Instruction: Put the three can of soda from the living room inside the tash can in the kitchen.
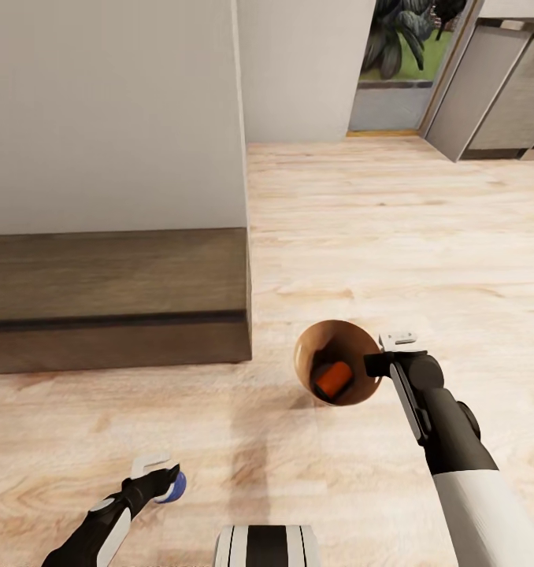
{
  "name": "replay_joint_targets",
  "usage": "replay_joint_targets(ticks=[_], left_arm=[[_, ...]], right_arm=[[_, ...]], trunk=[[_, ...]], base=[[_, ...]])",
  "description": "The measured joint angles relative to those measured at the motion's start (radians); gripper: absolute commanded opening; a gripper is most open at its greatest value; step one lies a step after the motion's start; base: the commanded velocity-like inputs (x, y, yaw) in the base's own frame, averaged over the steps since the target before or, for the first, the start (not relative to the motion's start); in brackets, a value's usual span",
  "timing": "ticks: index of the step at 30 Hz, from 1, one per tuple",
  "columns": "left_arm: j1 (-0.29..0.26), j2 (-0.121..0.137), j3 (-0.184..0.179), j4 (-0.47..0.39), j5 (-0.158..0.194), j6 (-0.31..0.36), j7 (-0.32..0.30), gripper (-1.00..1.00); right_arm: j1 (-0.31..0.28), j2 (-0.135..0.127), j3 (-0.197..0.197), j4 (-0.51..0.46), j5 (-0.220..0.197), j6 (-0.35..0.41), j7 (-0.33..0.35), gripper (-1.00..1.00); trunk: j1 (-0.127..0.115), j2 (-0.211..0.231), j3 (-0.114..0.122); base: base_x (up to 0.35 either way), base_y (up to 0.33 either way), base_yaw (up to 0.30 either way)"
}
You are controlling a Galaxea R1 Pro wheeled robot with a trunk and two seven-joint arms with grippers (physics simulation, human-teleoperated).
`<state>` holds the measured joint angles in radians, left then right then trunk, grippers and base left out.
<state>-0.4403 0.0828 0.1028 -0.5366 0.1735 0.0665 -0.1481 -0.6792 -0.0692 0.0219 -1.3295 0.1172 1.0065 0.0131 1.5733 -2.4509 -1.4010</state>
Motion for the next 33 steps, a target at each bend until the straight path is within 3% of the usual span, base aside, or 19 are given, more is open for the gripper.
replay_joint_targets(ticks=[10, 20, 33], left_arm=[[0.000, 0.000, 0.000, 0.003, 0.000, -0.007, -0.001, 1.00], [0.000, 0.000, 0.000, 0.003, 0.000, -0.007, 0.000, 1.00], [0.000, 0.000, 0.000, 0.003, 0.000, -0.007, 0.000, 1.00]], right_arm=[[0.000, -0.001, 0.000, -0.006, -0.001, 0.000, 0.000, -1.00], [-0.004, -0.001, 0.000, -0.107, -0.002, 0.001, -0.001, -1.00], [-0.030, -0.002, 0.000, -0.119, 0.001, 0.002, -0.001, -1.00]], trunk=[[0.000, 0.000, -0.014], [0.000, 0.000, -0.015], [0.000, 0.000, -0.017]], base=[[0.000, 0.000, 0.000], [0.000, 0.000, 0.000], [0.000, 0.000, 0.000]])
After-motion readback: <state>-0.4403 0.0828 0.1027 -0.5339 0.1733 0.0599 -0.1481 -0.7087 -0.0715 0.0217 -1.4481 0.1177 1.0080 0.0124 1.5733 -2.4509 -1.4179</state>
